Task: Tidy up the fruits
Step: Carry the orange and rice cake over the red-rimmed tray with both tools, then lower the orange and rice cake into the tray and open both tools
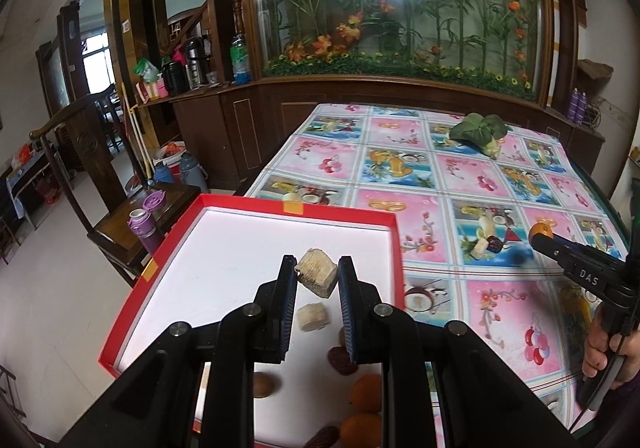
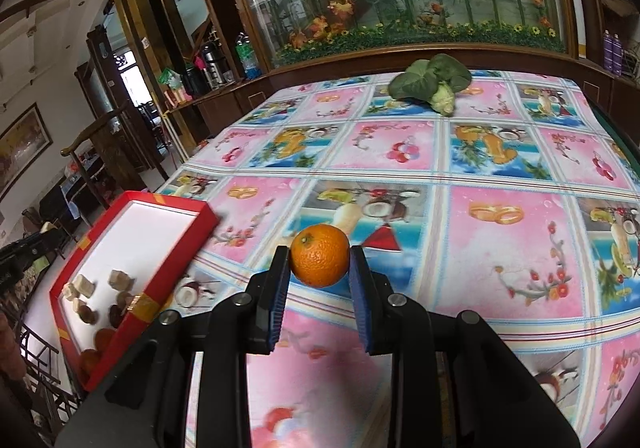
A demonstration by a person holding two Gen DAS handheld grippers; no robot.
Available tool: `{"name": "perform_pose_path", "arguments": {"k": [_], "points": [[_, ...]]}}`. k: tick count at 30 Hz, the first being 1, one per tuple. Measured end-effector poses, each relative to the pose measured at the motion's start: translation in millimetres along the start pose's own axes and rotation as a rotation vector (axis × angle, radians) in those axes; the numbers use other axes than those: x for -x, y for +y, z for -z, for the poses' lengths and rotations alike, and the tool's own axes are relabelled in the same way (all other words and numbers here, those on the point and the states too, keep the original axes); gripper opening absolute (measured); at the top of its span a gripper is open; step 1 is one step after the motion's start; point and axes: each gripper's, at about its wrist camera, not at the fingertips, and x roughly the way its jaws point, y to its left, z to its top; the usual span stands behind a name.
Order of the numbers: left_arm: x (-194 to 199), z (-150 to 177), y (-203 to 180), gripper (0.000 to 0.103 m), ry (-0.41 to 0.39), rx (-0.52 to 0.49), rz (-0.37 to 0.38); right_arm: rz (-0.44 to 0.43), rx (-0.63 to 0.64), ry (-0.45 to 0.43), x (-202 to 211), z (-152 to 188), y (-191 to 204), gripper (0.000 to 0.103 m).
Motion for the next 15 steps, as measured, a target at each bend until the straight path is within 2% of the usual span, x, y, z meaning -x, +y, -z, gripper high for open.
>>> {"name": "perform_pose_path", "arguments": {"k": [5, 9, 15], "points": [[-2.4, 3.9, 11.5, 0.019, 0.008, 0.018, -0.007, -0.054, 0.020, -0.001, -2.2, 1.5, 29.8, 0.032], [-5.8, 7.3, 22.1, 0.019, 0.016, 0.036, -0.012, -0.129, 0.031, 0.009, -6.1, 0.4, 60.2, 0.032], [-12.4, 13.6, 40.6, 0.020, 0.031, 0.066, -0.020, -0.207, 0.110, 0.043, -15.5, 4.1, 115.2, 0.032]]}}
